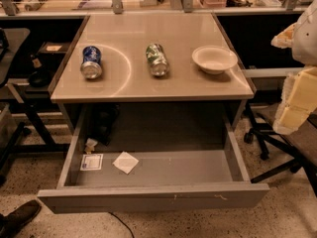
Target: Place green can into top drawer
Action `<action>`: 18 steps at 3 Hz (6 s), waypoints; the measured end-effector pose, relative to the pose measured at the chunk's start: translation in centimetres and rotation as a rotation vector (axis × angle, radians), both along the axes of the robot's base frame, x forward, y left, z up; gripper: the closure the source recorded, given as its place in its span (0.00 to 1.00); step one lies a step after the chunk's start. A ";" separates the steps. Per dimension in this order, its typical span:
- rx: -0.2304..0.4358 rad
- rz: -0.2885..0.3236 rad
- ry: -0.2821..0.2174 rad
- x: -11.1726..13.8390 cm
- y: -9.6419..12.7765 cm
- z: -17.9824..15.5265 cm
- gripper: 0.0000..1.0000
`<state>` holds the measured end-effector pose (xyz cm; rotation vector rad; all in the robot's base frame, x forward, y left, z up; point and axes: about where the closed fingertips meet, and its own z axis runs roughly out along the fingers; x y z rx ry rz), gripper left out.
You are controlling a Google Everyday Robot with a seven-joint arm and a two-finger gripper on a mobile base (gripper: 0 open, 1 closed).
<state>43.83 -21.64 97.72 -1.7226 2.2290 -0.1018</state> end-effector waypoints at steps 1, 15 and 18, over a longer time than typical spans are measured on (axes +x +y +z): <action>0.000 0.000 0.000 0.0 0.0 0.0 0.00; 0.136 -0.255 0.109 15.5 16.6 -3.1 0.00; 0.239 -0.280 0.157 19.6 18.4 -3.5 0.00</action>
Offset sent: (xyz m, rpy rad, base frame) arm 0.0168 0.0186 0.0047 -0.0121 0.0393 0.0049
